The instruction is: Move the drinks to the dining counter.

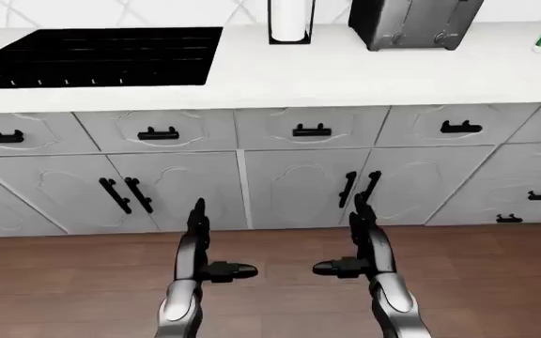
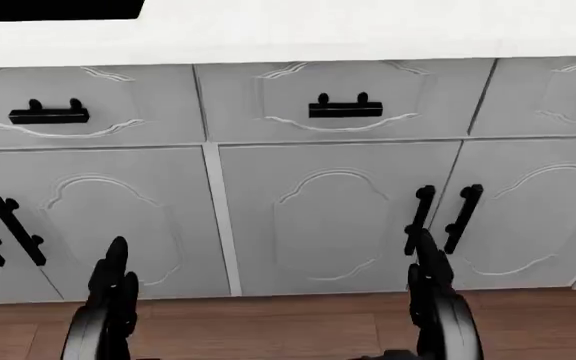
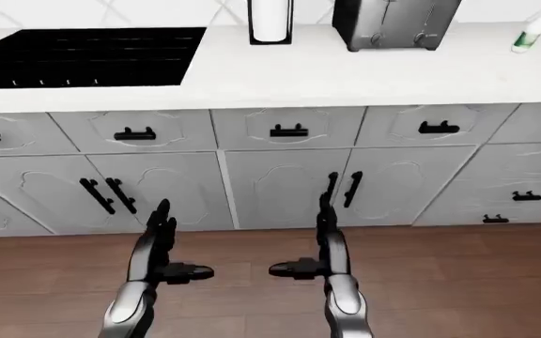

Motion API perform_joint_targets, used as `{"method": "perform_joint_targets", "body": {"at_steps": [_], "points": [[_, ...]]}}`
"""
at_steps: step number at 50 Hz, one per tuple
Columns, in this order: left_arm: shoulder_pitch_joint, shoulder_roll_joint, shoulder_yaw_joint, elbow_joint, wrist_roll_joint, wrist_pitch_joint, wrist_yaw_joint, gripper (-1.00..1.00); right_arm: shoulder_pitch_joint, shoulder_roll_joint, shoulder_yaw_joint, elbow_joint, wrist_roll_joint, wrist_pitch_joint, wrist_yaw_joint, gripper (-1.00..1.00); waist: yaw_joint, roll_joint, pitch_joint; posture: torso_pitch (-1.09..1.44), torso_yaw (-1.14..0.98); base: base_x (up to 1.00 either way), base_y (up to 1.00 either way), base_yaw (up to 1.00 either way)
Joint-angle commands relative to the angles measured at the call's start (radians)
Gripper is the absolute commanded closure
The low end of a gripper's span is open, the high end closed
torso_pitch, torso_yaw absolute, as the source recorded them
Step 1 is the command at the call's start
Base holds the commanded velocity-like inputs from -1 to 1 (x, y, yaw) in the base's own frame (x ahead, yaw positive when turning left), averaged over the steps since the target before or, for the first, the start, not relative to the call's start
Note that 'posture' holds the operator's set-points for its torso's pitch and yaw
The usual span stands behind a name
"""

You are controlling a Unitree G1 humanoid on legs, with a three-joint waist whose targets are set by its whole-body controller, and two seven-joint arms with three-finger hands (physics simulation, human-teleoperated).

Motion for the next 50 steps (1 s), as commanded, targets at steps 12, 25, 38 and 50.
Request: {"method": "perform_joint_targets", "body": {"at_steps": [12,25,38,50], "points": [[-0.03,0.007,0.001,-0.14,0.018,-0.029,0.018,-1.0,-0.056,-0.006,0.007,-0.092,-0.007,-0.033,0.002,-1.0,0.008,-0.004,-0.078,0.0,0.0,0.0,0.0,0.0],[-0.161,0.031,0.031,-0.472,-0.012,0.372,-0.006,-1.0,-0.105,-0.015,-0.024,-0.266,0.034,0.135,0.015,-1.0,0.008,-0.002,-0.096,0.0,0.0,0.0,0.0,0.0],[-0.184,0.05,0.067,-0.538,-0.043,0.432,-0.004,-1.0,-0.136,-0.03,-0.043,-0.328,0.065,0.228,-0.002,-1.0,0.022,0.058,-0.068,0.0,0.0,0.0,-0.46,0.0],[-0.18,0.056,0.072,-0.529,-0.043,0.416,-0.001,-1.0,-0.136,-0.03,-0.041,-0.343,0.072,0.237,0.0,-1.0,0.013,-0.048,-0.058,0.0,0.0,0.0,-0.73,0.0]]}}
